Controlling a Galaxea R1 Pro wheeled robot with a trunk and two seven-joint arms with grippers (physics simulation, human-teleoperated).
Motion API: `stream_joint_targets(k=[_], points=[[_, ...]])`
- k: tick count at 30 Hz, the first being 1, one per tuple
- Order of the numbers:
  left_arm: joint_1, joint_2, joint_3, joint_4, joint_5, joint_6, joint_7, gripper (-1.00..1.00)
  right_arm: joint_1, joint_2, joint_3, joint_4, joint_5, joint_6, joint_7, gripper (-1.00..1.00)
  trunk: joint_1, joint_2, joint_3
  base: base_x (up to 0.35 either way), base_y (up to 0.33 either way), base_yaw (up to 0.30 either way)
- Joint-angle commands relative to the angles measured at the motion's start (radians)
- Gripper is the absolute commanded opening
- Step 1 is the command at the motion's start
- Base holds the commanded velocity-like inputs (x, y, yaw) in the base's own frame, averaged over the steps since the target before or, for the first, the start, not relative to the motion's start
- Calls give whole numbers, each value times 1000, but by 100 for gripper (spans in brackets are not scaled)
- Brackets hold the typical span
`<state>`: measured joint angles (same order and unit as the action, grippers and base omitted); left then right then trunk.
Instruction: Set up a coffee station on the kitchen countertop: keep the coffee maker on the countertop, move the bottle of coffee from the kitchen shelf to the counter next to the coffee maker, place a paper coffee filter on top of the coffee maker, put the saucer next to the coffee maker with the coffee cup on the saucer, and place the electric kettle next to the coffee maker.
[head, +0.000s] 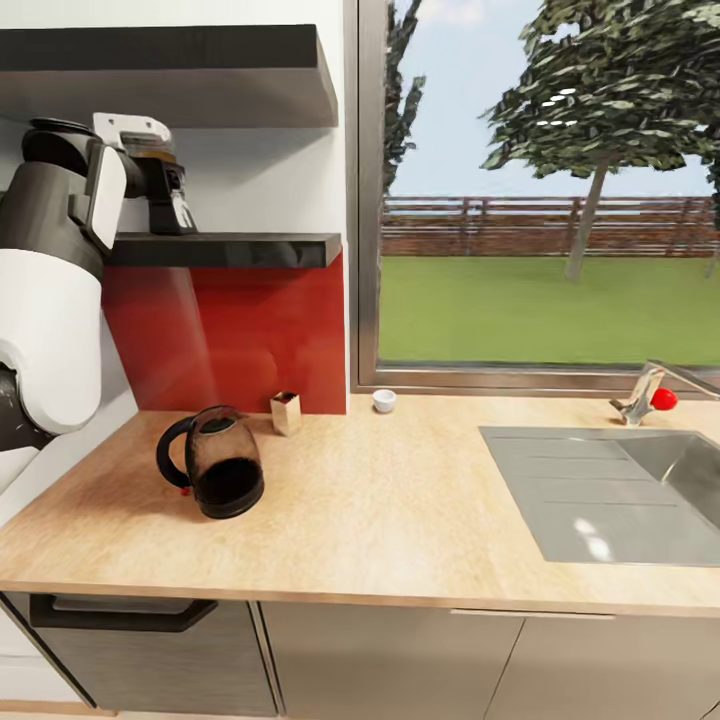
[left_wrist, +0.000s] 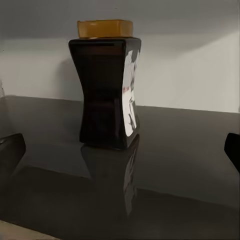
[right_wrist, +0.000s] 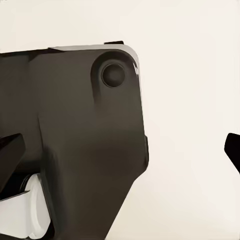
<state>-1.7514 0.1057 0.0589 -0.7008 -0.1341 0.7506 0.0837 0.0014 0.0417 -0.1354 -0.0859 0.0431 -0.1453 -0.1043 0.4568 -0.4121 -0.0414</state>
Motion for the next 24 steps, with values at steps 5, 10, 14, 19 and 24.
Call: stream_joint_targets(k=[5, 10, 14, 19, 24], points=[[0, -1, 1, -5, -8, 5, -4, 100, 0, 1, -7, -2, 4, -2, -2, 100, 1, -2, -2, 40, 0, 0], [0, -1, 0, -4, -8, 6, -4, 100, 0, 1, -7, -2, 4, -2, -1, 100, 1, -2, -2, 203, 70, 0], [0, -1, -2, -6, -8, 6, -4, 100, 0, 0, -7, -2, 4, -2, -2, 100, 1, -2, -2, 112, 71, 0], [0, -1, -25, -9, -8, 6, -5, 100, 0, 0, -7, -2, 4, -2, -2, 100, 1, -2, -2, 16, 13, 0], [1, -1, -34, -9, -7, 5, -5, 100, 0, 0, -7, -2, 4, -2, -2, 100, 1, -2, -2, 2, 114, 0]])
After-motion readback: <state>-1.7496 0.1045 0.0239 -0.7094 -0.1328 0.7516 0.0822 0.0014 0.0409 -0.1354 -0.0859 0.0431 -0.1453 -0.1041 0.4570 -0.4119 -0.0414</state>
